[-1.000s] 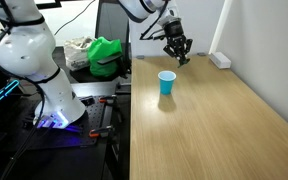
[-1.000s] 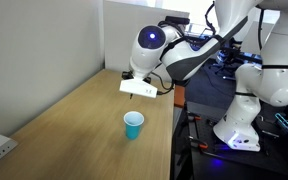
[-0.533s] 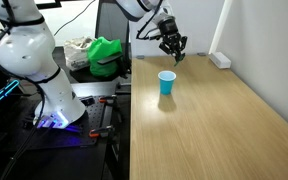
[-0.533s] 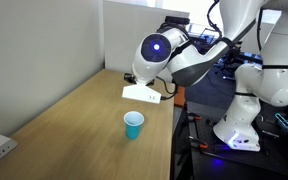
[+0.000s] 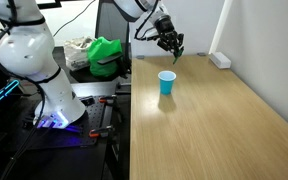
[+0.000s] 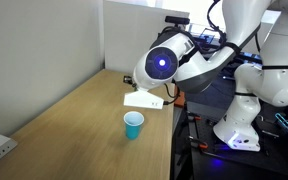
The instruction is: Put the green pen inside the light blue cup
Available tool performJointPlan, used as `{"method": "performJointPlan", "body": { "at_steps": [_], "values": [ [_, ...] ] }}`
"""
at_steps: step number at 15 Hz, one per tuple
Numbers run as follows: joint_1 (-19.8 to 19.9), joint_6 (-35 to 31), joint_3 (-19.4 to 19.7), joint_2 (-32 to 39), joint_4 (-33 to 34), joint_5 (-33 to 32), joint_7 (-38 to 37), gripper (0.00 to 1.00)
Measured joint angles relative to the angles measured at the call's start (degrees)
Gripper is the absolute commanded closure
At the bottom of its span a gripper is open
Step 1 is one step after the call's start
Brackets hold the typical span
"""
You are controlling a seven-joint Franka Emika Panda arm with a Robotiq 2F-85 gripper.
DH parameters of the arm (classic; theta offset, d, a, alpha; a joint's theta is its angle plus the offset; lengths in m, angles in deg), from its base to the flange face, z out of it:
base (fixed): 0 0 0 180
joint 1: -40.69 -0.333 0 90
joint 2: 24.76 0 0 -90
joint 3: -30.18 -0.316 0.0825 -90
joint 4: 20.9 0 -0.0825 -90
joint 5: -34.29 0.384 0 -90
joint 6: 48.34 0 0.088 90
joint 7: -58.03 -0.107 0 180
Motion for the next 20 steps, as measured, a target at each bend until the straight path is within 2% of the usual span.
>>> {"method": "performJointPlan", "body": {
  "at_steps": [11,20],
  "values": [
    [-3.8,8.3,-2.1,5.9,3.6,-1.5,-0.2,0.96],
    [-7.4,16.6,-2.4,14.3,8.7,-2.7,-8.8,0.96]
  ]
}}
